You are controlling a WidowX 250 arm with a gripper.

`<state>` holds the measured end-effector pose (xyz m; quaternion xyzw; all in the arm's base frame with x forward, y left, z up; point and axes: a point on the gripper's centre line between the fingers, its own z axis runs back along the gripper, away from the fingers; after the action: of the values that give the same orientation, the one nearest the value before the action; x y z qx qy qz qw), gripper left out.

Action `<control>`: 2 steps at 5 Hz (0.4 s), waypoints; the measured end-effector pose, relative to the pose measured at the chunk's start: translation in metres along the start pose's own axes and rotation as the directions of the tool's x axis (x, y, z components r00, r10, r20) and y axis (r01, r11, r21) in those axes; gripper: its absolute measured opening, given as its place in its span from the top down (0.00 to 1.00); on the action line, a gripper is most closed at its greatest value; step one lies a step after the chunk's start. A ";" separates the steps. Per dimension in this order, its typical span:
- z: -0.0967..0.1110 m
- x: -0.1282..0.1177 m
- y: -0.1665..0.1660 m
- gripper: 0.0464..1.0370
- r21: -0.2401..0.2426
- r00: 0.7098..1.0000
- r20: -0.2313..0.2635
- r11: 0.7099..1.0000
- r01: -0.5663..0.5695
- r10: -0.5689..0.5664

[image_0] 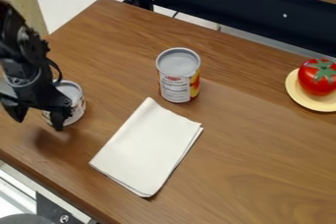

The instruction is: Move the small can to the upper left corner of the table

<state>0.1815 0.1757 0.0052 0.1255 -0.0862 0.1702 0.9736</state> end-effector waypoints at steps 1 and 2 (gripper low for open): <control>-0.005 0.010 -0.004 0.04 0.001 0.999 -0.029 1.000 0.022 -0.022; -0.007 0.019 -0.012 0.04 -0.002 0.997 -0.029 0.997 0.077 -0.077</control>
<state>0.2039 0.1726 0.0004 0.1260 -0.0673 0.1343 0.9806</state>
